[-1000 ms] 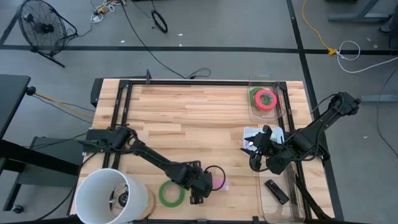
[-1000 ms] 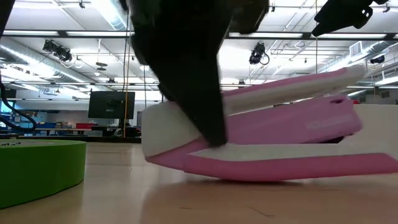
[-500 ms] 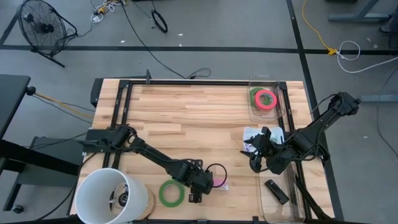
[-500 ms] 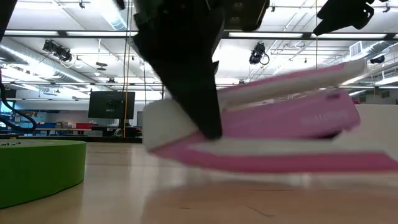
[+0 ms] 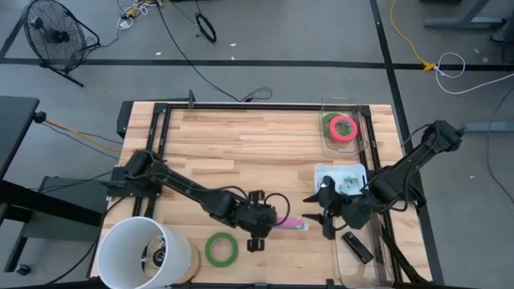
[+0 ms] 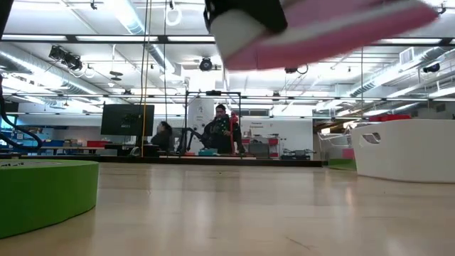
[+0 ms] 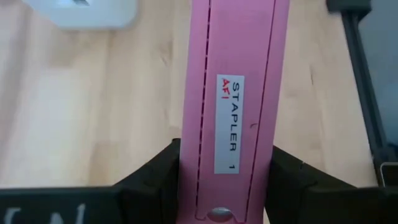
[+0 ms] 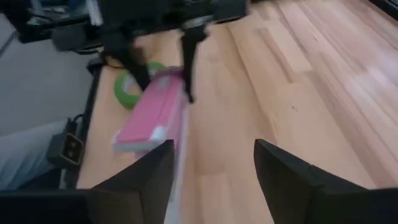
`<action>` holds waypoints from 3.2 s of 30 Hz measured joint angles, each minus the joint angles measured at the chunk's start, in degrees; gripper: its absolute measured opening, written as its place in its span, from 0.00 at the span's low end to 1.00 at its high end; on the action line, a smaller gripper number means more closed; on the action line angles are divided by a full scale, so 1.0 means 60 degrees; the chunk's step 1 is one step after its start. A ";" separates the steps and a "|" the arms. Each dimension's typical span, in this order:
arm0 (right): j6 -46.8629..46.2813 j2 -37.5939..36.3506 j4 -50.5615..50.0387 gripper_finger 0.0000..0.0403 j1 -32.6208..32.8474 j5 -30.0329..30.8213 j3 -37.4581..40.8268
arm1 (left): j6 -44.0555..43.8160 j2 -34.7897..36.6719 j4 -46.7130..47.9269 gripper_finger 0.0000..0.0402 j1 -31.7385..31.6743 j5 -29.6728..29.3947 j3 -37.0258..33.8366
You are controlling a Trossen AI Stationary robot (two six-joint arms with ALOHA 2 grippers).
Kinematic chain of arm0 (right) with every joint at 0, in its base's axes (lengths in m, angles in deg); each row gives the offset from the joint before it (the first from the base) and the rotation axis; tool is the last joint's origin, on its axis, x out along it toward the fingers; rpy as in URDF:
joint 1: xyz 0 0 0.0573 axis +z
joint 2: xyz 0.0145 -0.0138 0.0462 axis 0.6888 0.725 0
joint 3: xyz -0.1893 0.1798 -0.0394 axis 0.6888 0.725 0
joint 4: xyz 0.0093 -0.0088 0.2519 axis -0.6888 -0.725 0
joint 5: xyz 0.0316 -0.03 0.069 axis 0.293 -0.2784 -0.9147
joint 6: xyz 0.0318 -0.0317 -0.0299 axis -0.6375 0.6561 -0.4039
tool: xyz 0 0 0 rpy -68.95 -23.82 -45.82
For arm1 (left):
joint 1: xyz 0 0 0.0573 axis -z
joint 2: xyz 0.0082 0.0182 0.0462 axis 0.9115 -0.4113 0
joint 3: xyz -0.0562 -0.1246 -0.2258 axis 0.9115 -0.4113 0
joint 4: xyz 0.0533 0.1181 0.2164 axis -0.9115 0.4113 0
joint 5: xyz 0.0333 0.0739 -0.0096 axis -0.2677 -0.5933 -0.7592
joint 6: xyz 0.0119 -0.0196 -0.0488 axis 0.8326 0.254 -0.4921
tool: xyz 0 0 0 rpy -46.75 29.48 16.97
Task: Pick and place Stapler, Stapler remover, tape
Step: Put the pink stapler into the bottom transparent bin
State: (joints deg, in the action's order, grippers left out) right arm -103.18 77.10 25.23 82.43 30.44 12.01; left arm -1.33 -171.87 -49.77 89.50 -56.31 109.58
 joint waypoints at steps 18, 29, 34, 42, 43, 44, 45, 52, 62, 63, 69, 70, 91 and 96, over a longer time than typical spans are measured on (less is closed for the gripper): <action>0.1413 0.0335 0.1197 0.54 -0.0015 0.0258 -0.0004 | 0.0461 0.0897 0.0103 0.42 -0.0043 -0.0812 -0.0018; 0.1574 -0.0233 0.0979 0.54 -0.0011 0.0155 0.0000 | 0.0378 0.0897 0.0081 0.42 -0.0106 -0.1133 0.0018; 0.1464 -0.0624 0.0937 0.55 0.0004 0.0060 0.0000 | 0.0293 0.0897 0.0149 0.42 -0.0181 -0.1494 0.0018; 0.1286 -0.0244 0.0866 0.54 0.0000 0.0041 0.0000 | 0.0312 0.0897 -0.0055 0.42 -0.0222 -0.1134 0.0018; 0.1285 -0.0178 0.0879 0.55 0.0000 0.0070 0.0000 | 0.0318 0.0897 -0.0102 0.42 -0.0225 -0.1135 0.0018; 0.1289 -0.0109 0.0922 0.55 -0.0007 0.0147 0.0000 | 0.0375 0.0897 -0.0180 0.42 -0.0225 -0.1131 0.0018; 0.1304 -0.0047 0.0978 0.55 -0.0007 0.0212 0.0000 | 0.0451 0.0897 -0.0275 0.42 -0.0225 -0.1131 0.0018; 0.1740 0.0387 0.1712 0.54 -0.0108 0.0549 0.0000 | 0.0583 0.0893 -0.0871 0.42 -0.0260 -0.0860 0.0018; 0.2639 0.0576 0.2109 0.20 -0.0357 0.0026 0.0000 | 0.0781 0.0879 -0.0956 0.42 -0.0267 -0.0845 0.0006; 0.2768 0.0576 0.2105 0.20 -0.0364 -0.0024 0.0000 | 0.0778 0.0879 -0.0955 0.42 -0.0260 -0.0870 0.0000; 0.2856 0.0580 0.2106 0.20 -0.0364 -0.0027 0.0000 | 0.0759 0.0879 -0.0966 0.42 -0.0255 -0.0920 -0.0003; 0.2867 0.0580 0.2108 0.20 -0.0364 -0.0030 0.0000 | 0.0749 0.0879 -0.0966 0.42 -0.0251 -0.0923 -0.0003; 0.0402 -0.0835 -0.1450 0.20 -0.0325 -0.0806 0.0004 | 0.0749 0.0900 -0.0911 0.60 -0.0219 -0.0802 0.0018; -0.1901 -0.1886 -0.3517 0.20 -0.0162 -0.2111 0.0004 | 0.0743 0.0906 -0.0508 0.58 -0.0215 -0.0703 0.0015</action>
State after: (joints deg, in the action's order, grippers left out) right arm -114.58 65.79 4.12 81.46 17.78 12.03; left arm 3.13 -166.43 -52.82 88.22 -60.53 109.67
